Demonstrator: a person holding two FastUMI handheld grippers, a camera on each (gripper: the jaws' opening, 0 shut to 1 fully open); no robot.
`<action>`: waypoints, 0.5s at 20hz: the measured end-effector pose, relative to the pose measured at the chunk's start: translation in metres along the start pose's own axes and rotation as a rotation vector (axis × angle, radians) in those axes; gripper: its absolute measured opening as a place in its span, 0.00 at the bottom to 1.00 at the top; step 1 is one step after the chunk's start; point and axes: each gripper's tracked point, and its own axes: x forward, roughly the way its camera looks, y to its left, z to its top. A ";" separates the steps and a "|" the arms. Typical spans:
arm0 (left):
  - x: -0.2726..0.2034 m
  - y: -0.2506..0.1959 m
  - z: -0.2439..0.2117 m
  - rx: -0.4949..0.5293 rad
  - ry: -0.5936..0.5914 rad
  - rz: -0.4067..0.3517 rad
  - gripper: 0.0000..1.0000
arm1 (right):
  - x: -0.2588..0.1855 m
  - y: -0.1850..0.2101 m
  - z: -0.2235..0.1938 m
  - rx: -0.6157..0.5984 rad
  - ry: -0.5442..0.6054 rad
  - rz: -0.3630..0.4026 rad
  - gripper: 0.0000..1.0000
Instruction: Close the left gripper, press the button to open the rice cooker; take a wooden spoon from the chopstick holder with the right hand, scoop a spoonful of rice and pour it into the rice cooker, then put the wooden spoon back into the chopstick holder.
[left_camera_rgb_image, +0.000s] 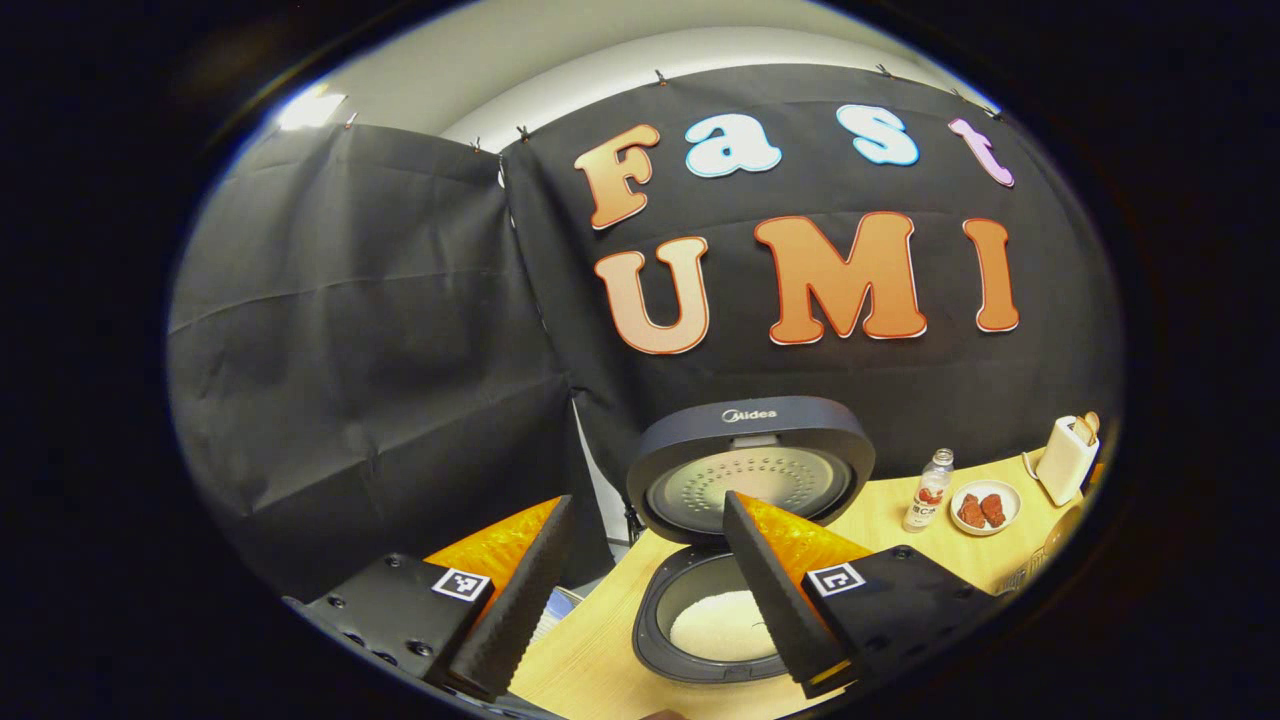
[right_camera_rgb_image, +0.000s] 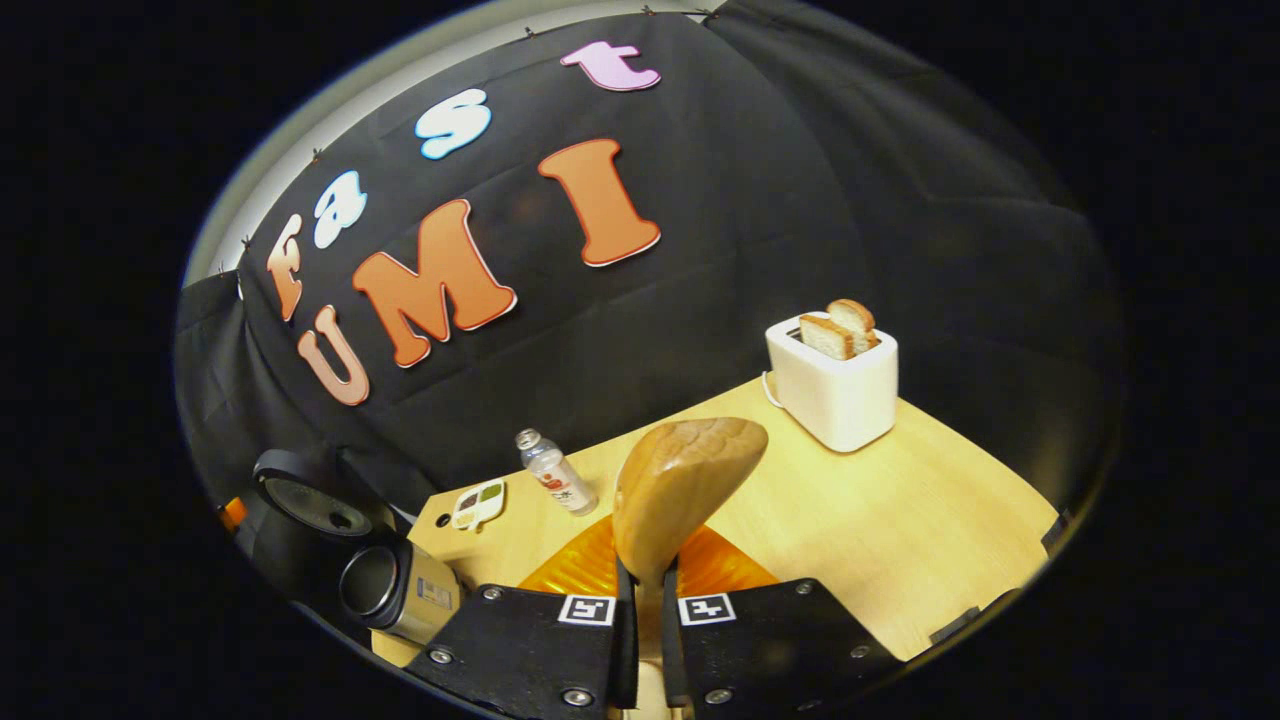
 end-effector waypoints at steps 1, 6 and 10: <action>-0.003 -0.003 0.004 0.005 -0.011 -0.002 0.94 | 0.000 -0.010 -0.002 0.007 0.008 -0.011 0.09; -0.017 -0.012 0.018 0.019 -0.034 0.002 0.93 | 0.016 -0.035 -0.031 -0.036 0.045 -0.050 0.09; -0.024 -0.014 0.026 0.018 -0.039 0.007 0.93 | 0.028 -0.042 -0.058 -0.027 0.100 -0.048 0.09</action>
